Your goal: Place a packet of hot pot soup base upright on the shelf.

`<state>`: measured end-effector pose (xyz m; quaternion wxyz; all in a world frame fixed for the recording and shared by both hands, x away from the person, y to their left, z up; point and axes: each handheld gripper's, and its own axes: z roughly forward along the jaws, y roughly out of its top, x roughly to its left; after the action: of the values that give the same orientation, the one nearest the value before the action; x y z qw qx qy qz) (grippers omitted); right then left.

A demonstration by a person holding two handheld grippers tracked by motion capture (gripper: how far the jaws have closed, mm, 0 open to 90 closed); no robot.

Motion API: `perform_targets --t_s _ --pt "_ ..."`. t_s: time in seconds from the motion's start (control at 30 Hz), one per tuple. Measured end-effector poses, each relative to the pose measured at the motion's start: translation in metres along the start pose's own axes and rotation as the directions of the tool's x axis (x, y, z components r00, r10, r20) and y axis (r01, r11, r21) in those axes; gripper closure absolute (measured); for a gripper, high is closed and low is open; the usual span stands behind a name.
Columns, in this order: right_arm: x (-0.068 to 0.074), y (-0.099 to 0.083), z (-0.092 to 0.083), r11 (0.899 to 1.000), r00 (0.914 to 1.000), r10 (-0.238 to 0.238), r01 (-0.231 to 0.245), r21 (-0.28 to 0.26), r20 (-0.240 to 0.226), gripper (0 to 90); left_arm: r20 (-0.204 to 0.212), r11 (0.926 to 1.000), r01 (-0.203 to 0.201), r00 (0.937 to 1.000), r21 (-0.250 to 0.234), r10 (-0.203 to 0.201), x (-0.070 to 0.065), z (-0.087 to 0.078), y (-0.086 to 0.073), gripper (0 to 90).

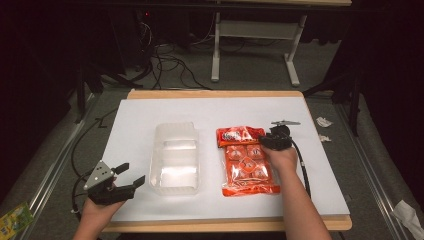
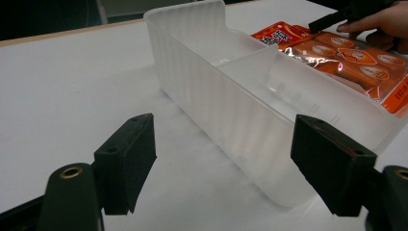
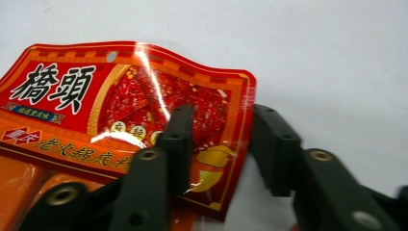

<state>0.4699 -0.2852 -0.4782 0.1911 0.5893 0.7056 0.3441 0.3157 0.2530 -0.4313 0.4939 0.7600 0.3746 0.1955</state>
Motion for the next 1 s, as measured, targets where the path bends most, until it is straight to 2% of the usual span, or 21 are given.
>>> perform_targets --t_s 0.07,0.13,0.3,0.37,0.53,0.6,0.7,0.83,0.87,0.93,1.0 --pt "-0.003 -0.001 -0.002 1.000 0.9994 0.020 -0.020 -0.002 -0.029 74.3 0.002 1.0000 -0.005 1.0000 0.002 0.005 -0.001 0.000 0.000 24.7" --pt "-0.001 -0.001 -0.002 1.000 0.9998 0.008 -0.008 -0.002 -0.018 74.8 0.004 0.9999 -0.010 0.9999 0.007 0.010 -0.001 0.001 0.000 24.7" --pt "-0.002 -0.002 -0.002 1.000 0.9984 0.019 -0.019 0.003 -0.054 88.5 0.003 0.9999 -0.011 0.9999 0.008 0.011 -0.001 0.001 0.000 24.7" --pt "0.001 -0.002 -0.001 1.000 0.9986 -0.006 0.006 0.006 -0.052 90.0 0.002 0.9999 -0.008 1.0000 0.007 0.008 -0.001 0.001 0.000 24.7" --pt "-0.002 -0.002 -0.003 1.000 0.9972 0.014 -0.015 -0.003 -0.074 90.0 -0.001 1.0000 -0.006 1.0000 0.001 0.006 -0.001 0.000 0.000 24.7" --pt "-0.002 -0.002 -0.005 0.999 0.9957 0.030 -0.032 -0.021 -0.088 90.0 0.000 1.0000 -0.003 1.0000 -0.002 0.003 -0.001 0.000 0.000 24.7" --pt "0.001 0.000 -0.016 0.998 0.9963 -0.005 0.001 -0.056 -0.085 90.0 0.002 0.9999 0.002 1.0000 -0.011 -0.002 0.000 -0.001 0.001 24.7" --pt "0.002 0.001 -0.030 0.996 0.9964 -0.018 0.010 -0.094 -0.082 90.0 0.002 0.9990 0.021 0.9998 -0.039 -0.021 -0.001 -0.004 0.004 24.8" --pt "0.003 0.003 -0.041 0.991 0.9963 -0.026 0.015 -0.135 -0.082 90.0 0.002 0.9984 0.021 0.9998 -0.052 -0.021 -0.003 -0.006 0.006 24.9" --pt "0.003 0.003 -0.047 0.988 0.9955 -0.028 0.014 -0.154 -0.091 90.0 0.006 0.9974 0.027 0.9996 -0.067 -0.027 -0.005 -0.007 0.009 24.8" --pt "0.006 0.005 -0.061 0.981 0.9950 -0.043 0.024 -0.194 -0.090 90.0 0.014 0.9963 0.026 0.9996 -0.083 -0.025 -0.009 -0.008 0.012 24.8"
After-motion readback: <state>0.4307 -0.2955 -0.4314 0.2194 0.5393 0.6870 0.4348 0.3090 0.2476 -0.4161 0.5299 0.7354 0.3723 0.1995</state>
